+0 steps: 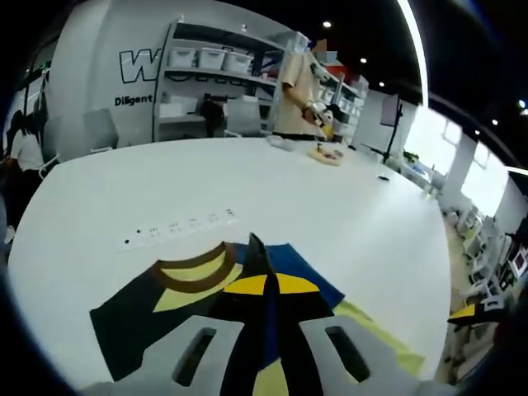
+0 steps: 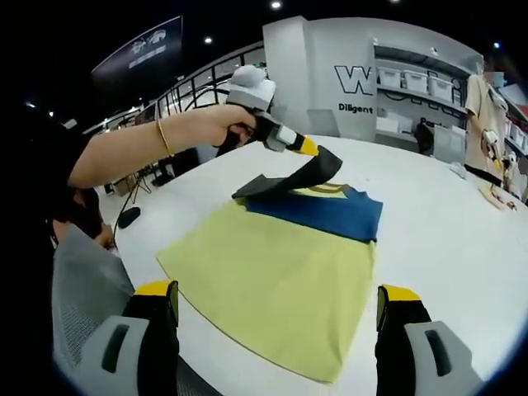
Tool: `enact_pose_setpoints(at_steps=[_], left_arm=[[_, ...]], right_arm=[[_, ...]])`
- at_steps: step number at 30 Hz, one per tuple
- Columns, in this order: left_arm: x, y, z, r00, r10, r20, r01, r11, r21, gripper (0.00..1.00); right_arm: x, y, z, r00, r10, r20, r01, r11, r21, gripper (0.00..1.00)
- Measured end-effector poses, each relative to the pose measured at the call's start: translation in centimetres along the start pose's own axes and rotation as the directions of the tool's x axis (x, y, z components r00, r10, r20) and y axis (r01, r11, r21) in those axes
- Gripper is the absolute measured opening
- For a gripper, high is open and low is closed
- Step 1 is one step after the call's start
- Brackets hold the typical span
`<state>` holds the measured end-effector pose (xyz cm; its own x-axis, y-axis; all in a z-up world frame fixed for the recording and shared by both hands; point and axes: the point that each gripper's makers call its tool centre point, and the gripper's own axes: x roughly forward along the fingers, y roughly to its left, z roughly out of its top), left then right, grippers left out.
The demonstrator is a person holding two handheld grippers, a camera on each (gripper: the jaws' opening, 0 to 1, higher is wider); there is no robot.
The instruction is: Fold the garment on the visible template until the final outline fits inside the template.
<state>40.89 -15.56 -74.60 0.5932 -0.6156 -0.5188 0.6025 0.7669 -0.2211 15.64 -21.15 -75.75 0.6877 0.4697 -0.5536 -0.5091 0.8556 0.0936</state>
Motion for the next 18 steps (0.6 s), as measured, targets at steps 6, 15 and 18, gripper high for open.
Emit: enact_pose_setpoints(at_steps=[6,15,18], left_arm=[[2.0,-1.2,-1.7,0.999,-0.014,-0.03,0.014,1.0,-0.009,0.02],[4.4,-3.0,-3.2,0.997,-0.048,-0.063,0.048,0.999,-0.008,0.02],[5.0,-3.2,-3.8,0.996,-0.055,-0.072,0.054,0.998,-0.012,0.02]], right_arm=[[0.0,-0.3,-0.4,1.0,-0.01,-0.005,0.01,1.0,0.011,0.99],[-0.3,-1.0,-1.3,0.999,-0.036,-0.019,0.037,0.999,0.036,0.99],[-0.2,-1.2,-1.5,0.999,-0.043,-0.023,0.044,0.998,0.042,0.99]])
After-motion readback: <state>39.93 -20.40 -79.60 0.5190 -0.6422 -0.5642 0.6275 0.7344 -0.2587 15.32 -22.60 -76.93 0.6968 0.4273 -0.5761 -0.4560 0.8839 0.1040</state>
